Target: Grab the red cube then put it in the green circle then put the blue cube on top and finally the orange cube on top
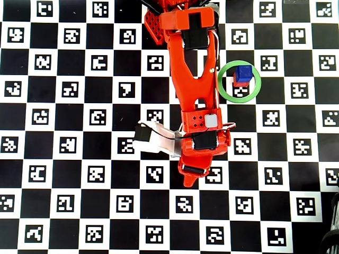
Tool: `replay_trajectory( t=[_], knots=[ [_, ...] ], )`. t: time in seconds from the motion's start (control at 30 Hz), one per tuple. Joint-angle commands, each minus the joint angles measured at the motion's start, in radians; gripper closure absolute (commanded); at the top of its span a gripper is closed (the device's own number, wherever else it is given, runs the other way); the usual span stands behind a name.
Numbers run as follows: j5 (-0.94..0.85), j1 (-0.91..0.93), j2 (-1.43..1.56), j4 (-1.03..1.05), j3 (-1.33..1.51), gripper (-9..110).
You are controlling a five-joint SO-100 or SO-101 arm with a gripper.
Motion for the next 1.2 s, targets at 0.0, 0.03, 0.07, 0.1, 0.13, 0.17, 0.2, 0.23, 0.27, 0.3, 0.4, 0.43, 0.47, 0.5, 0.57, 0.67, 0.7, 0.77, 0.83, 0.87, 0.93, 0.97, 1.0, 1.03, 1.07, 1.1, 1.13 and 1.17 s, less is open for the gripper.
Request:
replay_trajectory(
  t=[0.0,0.03,0.07,0.1,0.13,0.17,0.2,0.23,0.27,0.3,0.4,0.43,0.47,0.5,0.57,0.67,0.7,0.77,0.83,0.87,0.93,0.97,1.0,1.03,1.07,1.1,1.13,1.17],
  knots=[
    [0.035,-0.021,0.028,0.000,-0.080,64],
    [0.044,-0.025,0.026,-0.003,-0.080,64],
    [0.054,-0.026,0.025,-0.008,-0.081,64],
    [0.061,-0.028,0.025,-0.012,-0.081,64],
    [0.071,-0.031,0.023,-0.017,-0.081,64],
    [0.078,-0.032,0.021,-0.018,-0.083,64],
    [0.084,-0.035,0.020,-0.021,-0.086,64],
    [0.091,-0.035,0.018,-0.023,-0.091,64],
    [0.095,-0.037,0.017,-0.026,-0.094,64],
    [0.098,-0.037,0.015,-0.031,-0.095,64],
    [0.097,-0.035,0.012,-0.040,-0.097,64],
    [0.094,-0.034,0.012,-0.043,-0.097,65],
    [0.092,-0.031,0.012,-0.046,-0.097,65],
    [0.092,-0.029,0.011,-0.048,-0.094,65],
    [0.091,-0.023,0.009,-0.052,-0.091,65],
    [0.078,-0.012,0.009,-0.061,-0.086,66],
    [0.075,-0.008,0.009,-0.064,-0.084,67],
    [0.074,0.000,0.009,-0.064,-0.083,67],
    [0.064,0.005,0.009,-0.066,-0.081,68],
    [0.061,0.006,0.011,-0.066,-0.081,68],
    [0.057,0.011,0.011,-0.066,-0.078,68],
    [0.054,0.012,0.011,-0.066,-0.077,69],
    [0.051,0.014,0.011,-0.066,-0.075,69],
    [0.049,0.014,0.011,-0.067,-0.074,69],
    [0.048,0.015,0.011,-0.067,-0.074,70],
    [0.046,0.017,0.011,-0.067,-0.072,71],
    [0.044,0.017,0.012,-0.067,-0.072,74],
    [0.043,0.017,0.012,-0.067,-0.072,76]
  ],
)
